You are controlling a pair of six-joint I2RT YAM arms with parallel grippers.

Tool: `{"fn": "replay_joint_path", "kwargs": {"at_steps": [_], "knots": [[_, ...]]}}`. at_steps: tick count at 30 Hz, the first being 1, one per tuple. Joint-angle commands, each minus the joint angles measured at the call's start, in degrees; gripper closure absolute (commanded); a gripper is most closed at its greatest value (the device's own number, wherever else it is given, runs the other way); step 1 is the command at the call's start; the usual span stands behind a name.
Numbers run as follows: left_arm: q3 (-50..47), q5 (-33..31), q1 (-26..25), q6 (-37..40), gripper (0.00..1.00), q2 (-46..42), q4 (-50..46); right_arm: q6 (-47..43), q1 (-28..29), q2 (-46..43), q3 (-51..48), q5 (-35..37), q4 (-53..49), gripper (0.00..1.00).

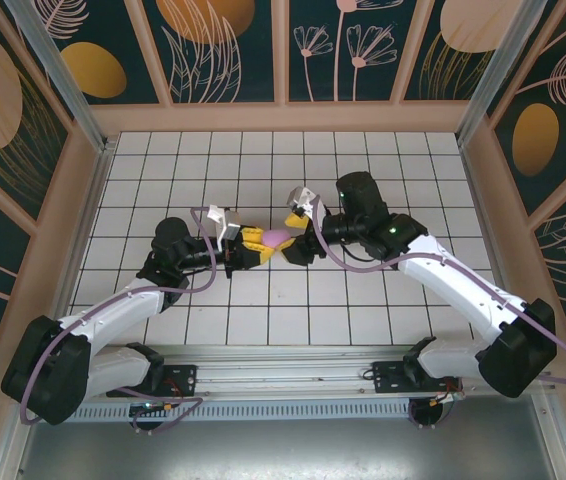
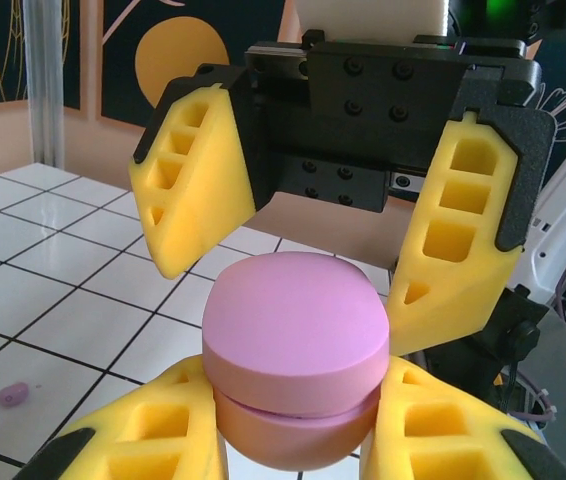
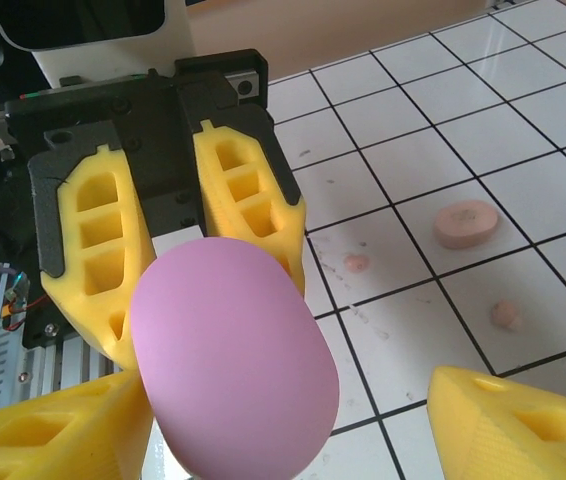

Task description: Insert the wireless bluetooth earbuds into the charging case

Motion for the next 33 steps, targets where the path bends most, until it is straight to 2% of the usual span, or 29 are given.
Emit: {"fn": "replay_joint_path", "kwargs": {"at_steps": [1,19,33], "knots": [[0.2,3.5,-0.5,1.9,1.00,-1.2,0.5,2.2,-2.2,0.2,2.0,3.6,4.1,0.28],[-0.3,3.9,-0.5,3.8,1.00,-1.5,0.7,7.2,-3.1,4.2,3.4,4.9,4.8,0.29],[0.1,3.3,-0.5,1.7,1.00,0.5,2.3,6.9,-3.3,0.6,3.3,3.0,2.0,0.28]]}}
